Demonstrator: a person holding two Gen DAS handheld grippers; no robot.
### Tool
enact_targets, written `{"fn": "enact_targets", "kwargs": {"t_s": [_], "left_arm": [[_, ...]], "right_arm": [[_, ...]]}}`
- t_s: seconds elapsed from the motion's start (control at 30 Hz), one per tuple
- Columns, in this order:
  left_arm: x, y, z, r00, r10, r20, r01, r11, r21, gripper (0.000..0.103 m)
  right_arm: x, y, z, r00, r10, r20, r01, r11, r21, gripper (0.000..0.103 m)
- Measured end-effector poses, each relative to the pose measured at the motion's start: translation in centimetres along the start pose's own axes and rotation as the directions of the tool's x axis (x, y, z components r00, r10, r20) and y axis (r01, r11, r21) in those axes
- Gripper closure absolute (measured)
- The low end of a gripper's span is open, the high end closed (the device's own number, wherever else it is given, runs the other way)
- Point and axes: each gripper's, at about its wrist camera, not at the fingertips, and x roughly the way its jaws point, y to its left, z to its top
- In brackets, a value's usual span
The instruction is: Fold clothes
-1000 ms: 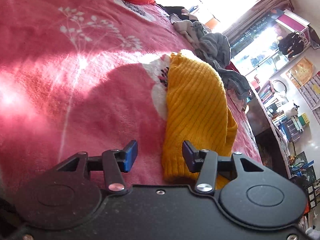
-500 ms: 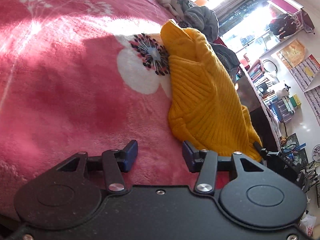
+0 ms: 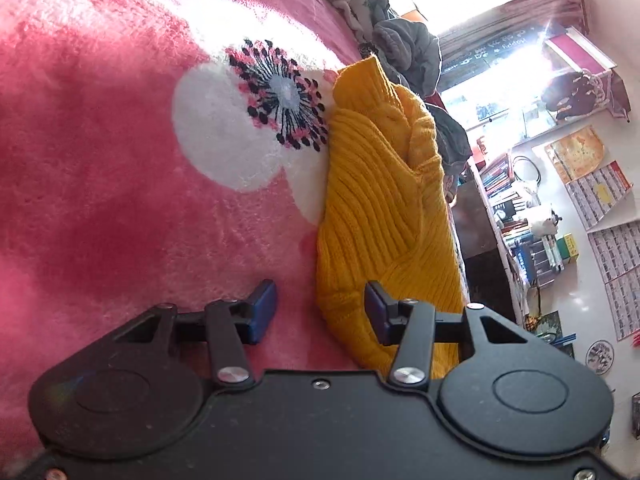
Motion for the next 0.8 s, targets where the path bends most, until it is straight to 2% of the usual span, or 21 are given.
{"fn": "enact_targets", "kwargs": {"t_s": [0.07,0.17,0.23,0.27,0.33,0.43,0.63,0.8], "left_arm": [[0.9,0.0,0.4,1.0,-0.027,0.006,0.028,0.999,-0.022,0.056],[1.5,-0.3,0.3,0.998,-0.062,0.017,0.063,0.998,-0.02,0.059],[1.7,-0.4,0.1,0.996,-0.088,0.008,0.088,0.996,-0.025,0.08],[1.7,-0.6,0.1,0.996,-0.091,0.007,0.091,0.996,-0.015,0.086],[1.0,-1.6,0.2,0.997,-0.074,0.024,0.073,0.996,0.048,0.091],[-0.9,-2.7,1.1,0.991,-0.107,0.078,0.101,0.992,0.077,0.092],[-6.7,-3.8,2.9,0.953,-0.204,0.225,0.191,0.979,0.076,0.093],[-11.7,-5.0,3.8,0.905,-0.258,0.34,0.246,0.966,0.077,0.094]], "right_arm": [[0.2,0.3,-0.2,1.0,0.003,0.001,-0.003,1.0,-0.009,0.078],[0.4,0.7,-0.4,1.0,0.009,0.003,-0.009,1.0,-0.023,0.075],[0.5,0.9,-0.6,1.0,0.012,0.005,-0.012,0.999,-0.032,0.075],[0.6,1.1,-0.7,1.0,0.014,0.005,-0.014,0.999,-0.036,0.078],[0.7,1.4,-0.9,1.0,0.021,0.007,-0.02,0.999,-0.046,0.081],[0.7,2.8,-1.0,0.997,0.07,0.017,-0.069,0.996,-0.064,0.082],[0.8,6.8,-1.0,0.982,0.189,-0.001,-0.188,0.977,-0.095,0.083],[0.0,11.4,-1.0,0.955,0.294,-0.037,-0.296,0.945,-0.14,0.084]]}}
